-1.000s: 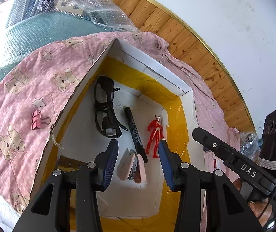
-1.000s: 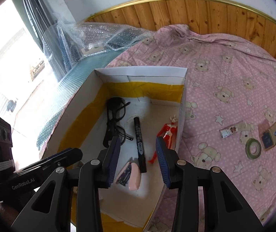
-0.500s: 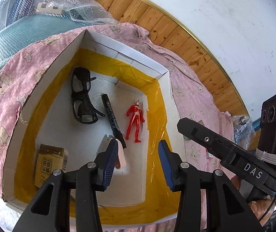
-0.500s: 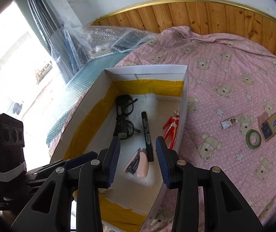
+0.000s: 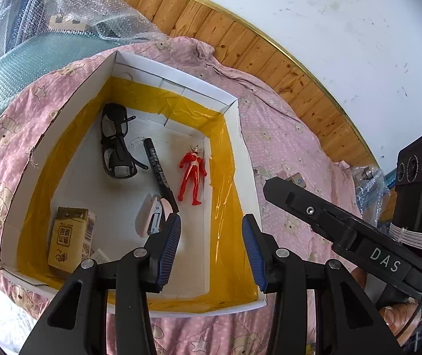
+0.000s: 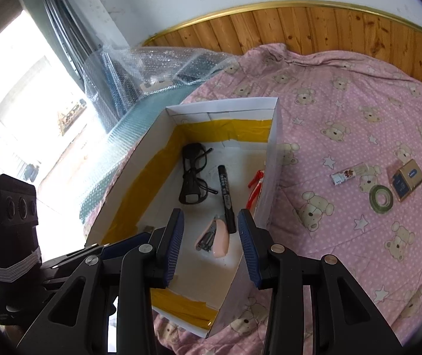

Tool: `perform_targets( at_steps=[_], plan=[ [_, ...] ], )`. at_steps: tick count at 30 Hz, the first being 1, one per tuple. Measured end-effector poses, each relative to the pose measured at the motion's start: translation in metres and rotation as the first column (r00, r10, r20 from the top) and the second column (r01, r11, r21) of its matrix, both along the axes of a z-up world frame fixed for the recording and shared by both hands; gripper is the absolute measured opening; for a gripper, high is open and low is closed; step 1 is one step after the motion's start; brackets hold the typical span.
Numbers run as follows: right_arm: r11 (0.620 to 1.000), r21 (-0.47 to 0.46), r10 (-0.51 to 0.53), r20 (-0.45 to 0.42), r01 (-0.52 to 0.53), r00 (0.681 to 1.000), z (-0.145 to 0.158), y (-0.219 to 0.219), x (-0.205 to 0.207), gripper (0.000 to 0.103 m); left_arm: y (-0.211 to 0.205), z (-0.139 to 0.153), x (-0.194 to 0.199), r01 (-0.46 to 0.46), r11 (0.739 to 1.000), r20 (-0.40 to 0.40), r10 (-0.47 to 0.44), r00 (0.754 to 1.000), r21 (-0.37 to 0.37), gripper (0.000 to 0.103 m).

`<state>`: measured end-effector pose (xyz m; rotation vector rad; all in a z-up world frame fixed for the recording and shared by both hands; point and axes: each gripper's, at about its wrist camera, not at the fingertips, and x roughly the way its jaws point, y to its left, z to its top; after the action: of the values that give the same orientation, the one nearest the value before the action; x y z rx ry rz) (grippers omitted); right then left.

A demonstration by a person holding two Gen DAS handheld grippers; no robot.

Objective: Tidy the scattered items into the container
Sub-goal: 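Move both grippers back toward the green tape roll and white staples box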

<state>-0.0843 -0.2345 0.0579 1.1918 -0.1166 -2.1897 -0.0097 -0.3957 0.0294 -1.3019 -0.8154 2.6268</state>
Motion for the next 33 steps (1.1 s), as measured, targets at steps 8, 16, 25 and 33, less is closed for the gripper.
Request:
perform_targets(
  at_steps=[8, 16, 25, 33],
  plan=[
    [0.999, -0.031, -0.024, 0.005, 0.024, 1.0, 0.003, 0.02, 0.01, 0.041, 0.019, 0.011, 0.007, 0.026, 0.999, -0.01, -0.026, 1.0, -0.041, 0.045],
    [0.997, -0.058, -0.047, 0.001, 0.047, 0.999, 0.005, 0.042, 0.018, 0.041, 0.039, 0.019, 0.012, 0.051, 0.996, -0.022, -0.052, 0.998, -0.079, 0.045],
    [0.994, -0.084, -0.073, 0.02, 0.075, 0.997, -0.004, 0.067, 0.023, 0.041, 0.067, 0.029, 0.017, 0.076, 0.979, -0.046, -0.086, 0.995, -0.187, 0.045],
    [0.987, -0.109, -0.11, 0.047, 0.115, 0.993, -0.015, 0.096, 0.023, 0.041, 0.096, 0.032, 0.014, 0.116, 0.957, -0.046, -0.132, 0.99, -0.265, 0.045]
  ],
)
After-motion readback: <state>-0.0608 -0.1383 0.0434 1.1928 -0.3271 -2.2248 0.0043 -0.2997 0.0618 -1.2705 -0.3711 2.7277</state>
